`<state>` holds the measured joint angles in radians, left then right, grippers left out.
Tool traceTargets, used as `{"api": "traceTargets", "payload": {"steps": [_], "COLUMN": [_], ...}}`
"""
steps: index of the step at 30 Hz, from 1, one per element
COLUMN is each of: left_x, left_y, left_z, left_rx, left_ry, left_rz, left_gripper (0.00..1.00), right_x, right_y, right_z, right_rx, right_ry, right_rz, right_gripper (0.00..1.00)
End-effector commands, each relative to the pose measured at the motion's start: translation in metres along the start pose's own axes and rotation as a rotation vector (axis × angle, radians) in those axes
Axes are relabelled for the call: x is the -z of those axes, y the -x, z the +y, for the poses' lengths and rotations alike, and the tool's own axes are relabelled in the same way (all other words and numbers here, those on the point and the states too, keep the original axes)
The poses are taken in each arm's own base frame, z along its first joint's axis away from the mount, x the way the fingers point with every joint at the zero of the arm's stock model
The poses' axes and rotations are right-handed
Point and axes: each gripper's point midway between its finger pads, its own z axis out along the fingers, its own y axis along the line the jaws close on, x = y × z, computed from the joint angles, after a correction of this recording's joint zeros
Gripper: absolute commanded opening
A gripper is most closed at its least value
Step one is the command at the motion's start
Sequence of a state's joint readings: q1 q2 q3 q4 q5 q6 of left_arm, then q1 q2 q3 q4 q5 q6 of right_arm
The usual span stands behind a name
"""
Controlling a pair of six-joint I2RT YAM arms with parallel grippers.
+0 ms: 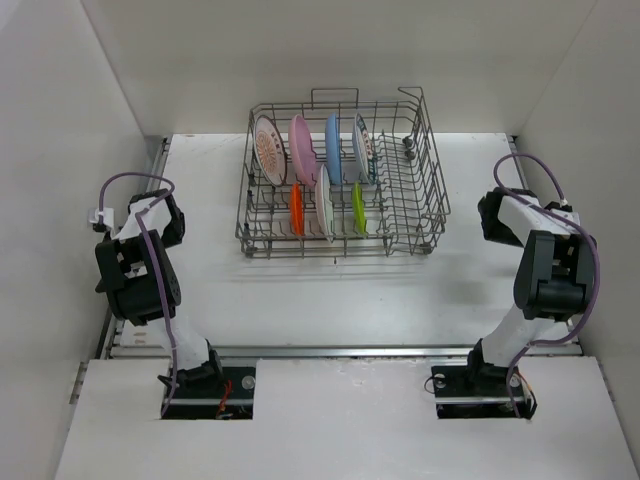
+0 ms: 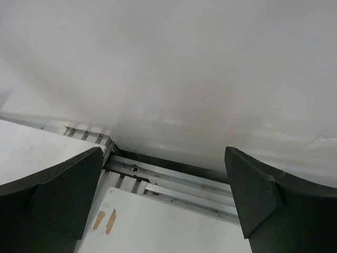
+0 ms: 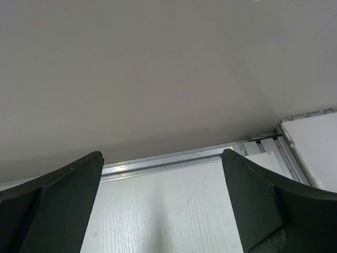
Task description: Unload the plates from the dish rack
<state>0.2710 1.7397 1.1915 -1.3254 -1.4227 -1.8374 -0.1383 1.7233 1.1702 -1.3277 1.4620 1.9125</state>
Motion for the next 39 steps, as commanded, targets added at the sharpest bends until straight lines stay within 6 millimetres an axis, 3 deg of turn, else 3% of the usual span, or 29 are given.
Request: {"api": "traceTargets", "payload": {"steps": [1, 6, 8, 10, 11, 13, 14, 15, 18, 19, 20, 21, 22, 23, 24, 26, 27, 28, 29, 30, 31, 32, 35, 36, 37, 39], "left_x": [-0.002, -0.002, 0.002, 0.008, 0.012, 0.024, 0.041, 0.053, 0.106, 0.118, 0.152, 0.165, 0.197, 0.218, 0.256, 0.294, 0.306, 0.316, 0.315, 0.314, 0.319, 0.314, 0.307, 0.310, 0.310, 0.310], "left_y": [0.019, 0.023, 0.050, 0.086, 0.087, 0.130, 0.153, 0.182, 0.237, 0.268, 0.267, 0.254, 0.253, 0.256, 0.276, 0.274, 0.265, 0.257, 0.243, 0.227, 0.203, 0.182, 0.153, 0.134, 0.129, 0.125], "left_z": [0.030, 0.030, 0.016, -0.006, -0.006, -0.013, -0.019, -0.018, -0.013, -0.004, -0.039, -0.041, -0.058, -0.057, -0.028, -0.010, -0.006, 0.001, 0.014, 0.013, 0.005, 0.006, -0.004, -0.011, -0.013, -0.018], "left_rx": [-0.240, -0.274, -0.290, -0.404, -0.450, -0.363, -0.336, -0.287, -0.190, -0.197, -0.089, -0.305, -0.278, -0.298, -0.223, -0.294, -0.383, -0.435, -0.532, -0.622, -0.760, -0.862, -0.949, -0.982, -0.992, -0.978], "left_ry": [0.016, 0.016, -0.012, -0.031, -0.042, -0.072, -0.122, -0.146, -0.294, -0.327, -0.588, -0.835, -1.113, -1.307, -1.580, -1.827, -1.897, -1.962, -1.981, -1.982, -1.976, -1.940, -1.880, -1.876, -1.876, -1.857], "left_rz": [-0.034, -0.034, -0.070, -0.112, -0.117, -0.160, -0.228, -0.253, -0.270, -0.229, -0.025, 0.041, 0.094, 0.066, 0.008, -0.092, -0.101, -0.060, 0.006, 0.037, 0.050, 0.104, 0.144, 0.140, 0.113, 0.083], "left_gripper": [1.00, 1.00, 1.00, 1.00, 1.00, 1.00, 1.00, 1.00, 1.00, 1.00, 1.00, 1.00, 1.00, 1.00, 1.00, 1.00, 1.00, 1.00, 1.00, 1.00, 1.00, 1.00, 1.00, 1.00, 1.00, 1.00], "right_x": [-0.002, -0.001, 0.001, 0.008, 0.008, 0.024, 0.033, 0.057, 0.104, 0.140, 0.157, 0.175, 0.206, 0.225, 0.239, 0.289, 0.310, 0.349, 0.413, 0.421, 0.438, 0.468, 0.492, 0.493, 0.496, 0.497], "right_y": [0.013, 0.018, 0.038, 0.074, 0.075, 0.109, 0.122, 0.142, 0.177, 0.194, 0.201, 0.204, 0.219, 0.213, 0.212, 0.200, 0.193, 0.183, 0.160, 0.193, 0.200, 0.207, 0.171, 0.152, 0.124, 0.096], "right_z": [0.001, 0.002, 0.008, 0.012, 0.010, 0.020, 0.023, 0.036, 0.049, 0.060, 0.062, 0.066, 0.068, 0.076, 0.078, 0.099, 0.109, 0.121, 0.120, 0.105, 0.096, 0.081, 0.069, 0.065, 0.070, 0.065], "right_rx": [-0.003, -0.001, 0.007, -0.046, -0.012, -0.076, -0.081, -0.126, -0.081, -0.092, -0.034, -0.013, -0.040, 0.011, 0.109, 0.213, 0.538, 0.551, 0.516, 0.378, 0.301, 0.250, 0.349, 0.436, 0.526, 0.625], "right_ry": [-0.002, 0.000, 0.007, 0.037, 0.037, 0.094, 0.122, 0.199, 0.340, 0.433, 0.473, 0.518, 0.595, 0.633, 0.665, 0.837, 1.030, 1.302, 1.659, 1.777, 1.882, 2.073, 2.189, 2.188, 2.162, 2.149], "right_rz": [-0.021, -0.020, -0.018, -0.029, -0.030, -0.046, -0.043, -0.031, -0.077, -0.110, -0.133, -0.133, -0.125, -0.126, -0.135, -0.001, -0.059, 0.001, 0.096, 0.116, 0.168, 0.211, 0.319, 0.360, 0.395, 0.459], "right_gripper": [1.00, 1.00, 1.00, 1.00, 1.00, 1.00, 1.00, 1.00, 1.00, 1.00, 1.00, 1.00, 1.00, 1.00, 1.00, 1.00, 1.00, 1.00, 1.00, 1.00, 1.00, 1.00, 0.99, 0.93, 0.88, 0.75]}}
